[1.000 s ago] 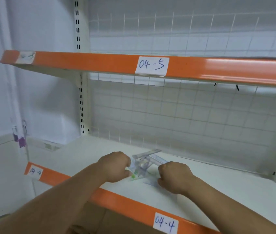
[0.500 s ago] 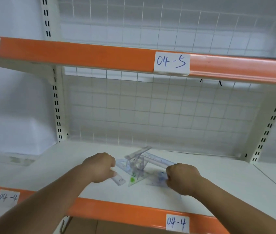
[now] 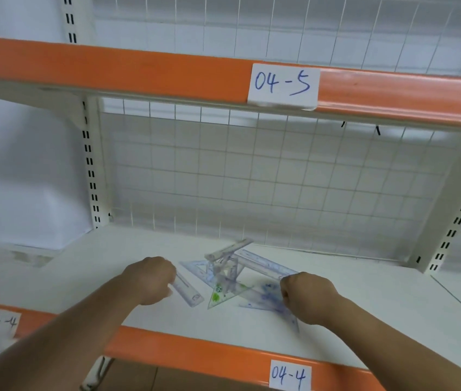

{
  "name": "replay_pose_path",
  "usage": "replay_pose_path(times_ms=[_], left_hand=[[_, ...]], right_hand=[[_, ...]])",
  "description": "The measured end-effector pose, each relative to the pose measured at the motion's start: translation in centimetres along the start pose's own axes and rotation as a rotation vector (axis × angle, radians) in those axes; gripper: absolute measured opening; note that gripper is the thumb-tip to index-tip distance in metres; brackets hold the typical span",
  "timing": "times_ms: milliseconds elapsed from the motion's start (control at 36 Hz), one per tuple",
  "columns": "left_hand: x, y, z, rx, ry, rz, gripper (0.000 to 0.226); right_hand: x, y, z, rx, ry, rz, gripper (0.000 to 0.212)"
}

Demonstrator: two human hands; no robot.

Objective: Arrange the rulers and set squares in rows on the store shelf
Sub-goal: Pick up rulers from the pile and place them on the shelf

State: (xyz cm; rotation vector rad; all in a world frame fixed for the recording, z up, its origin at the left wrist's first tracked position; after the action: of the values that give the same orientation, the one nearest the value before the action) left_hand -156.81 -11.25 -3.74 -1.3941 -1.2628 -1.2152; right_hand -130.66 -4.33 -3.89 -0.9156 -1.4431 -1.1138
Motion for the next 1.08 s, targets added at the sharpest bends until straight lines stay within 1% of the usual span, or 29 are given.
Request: replay_pose_path(times_ms=[56,139,167,222,306,417,528,583,667,806,861,917,1000,1083], left_hand=[[-0.3,0.4,0.5,-0.03,0.012,-0.074,0.041],[-1.4,1.5,0.9,-0.071,-0.052,-0.163,0.048],[-1.8,1.8,1.1,-0.079,-0.081,-0.166,0.049],[-2.1,2.1,1.0,-0.071,-0.115,-0.148,0.051],[-2.1,1.8,1.1,-0.073,-0.103,-0.169,0.047],[-2.1,1.0,1.0,-0.055,-0.11,-0.19,0.045],[-2.0,0.1,1.3,-0.024,-0.08,-0.179,0.03],[-2.3,-0.2,1.2,-0.006,-0.088,-0.168,0.031],[-2.4,-0.4,1.1,0.0,-0.057,-0.167,0.031],[-2.0,-0.5,1.3,-0.011,0.077,-0.208,0.027],[-1.9,0.0,1.6,-0.04,0.079,-0.216,0.024],[-2.0,0.6,1.9,-0.065,0.066,-0.255,0.022],[-2.2,1.1,1.7,-0.07,0.037,-0.296,0.034],[-2.2,0.5,1.1,-0.052,-0.033,-0.252,0.045]], right_hand=[[-0.2,0.1,0.2,0.005,0.003,0.004,0.009],[-0.4,0.2,0.3,-0.002,0.006,0.008,0.022],[-0.4,0.3,0.4,-0.003,0.002,0.013,0.021],[-0.3,0.2,0.3,0.008,0.003,0.017,0.01],[-0.3,0.3,0.1,0.016,0.003,0.021,0.006],[-0.5,0.9,0.0,-0.012,0.007,0.007,0.02],[-0.6,1.2,-0.1,-0.011,0.011,0.009,0.024],[-0.6,1.2,-0.1,-0.008,0.01,-0.001,0.024],[-0.8,1.4,-0.2,-0.01,0.001,-0.011,0.022],[-0.9,1.3,-0.4,-0.004,-0.019,-0.003,0.013],[-0.9,1.2,-0.3,0.003,-0.022,-0.006,0.009],[-0.9,1.1,-0.3,0.01,-0.02,0.001,0.014],[-0.6,0.8,-0.2,0.028,-0.009,0.012,0.023],[-0.4,0.4,-0.1,0.054,-0.001,0.035,0.026]])
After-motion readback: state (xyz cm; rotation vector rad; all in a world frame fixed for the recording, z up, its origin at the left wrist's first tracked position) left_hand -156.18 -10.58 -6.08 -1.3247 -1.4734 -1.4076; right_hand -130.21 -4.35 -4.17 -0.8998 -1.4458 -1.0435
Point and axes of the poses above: each hand's wrist, its own z-axis towards the middle knuckle, its own x-axis out of the back of the hand, y = z × x, the point moved 7 cm from there along z, towards the middle knuckle, and after that the axes turned 14 degrees about -x, right-handed, at the moved point
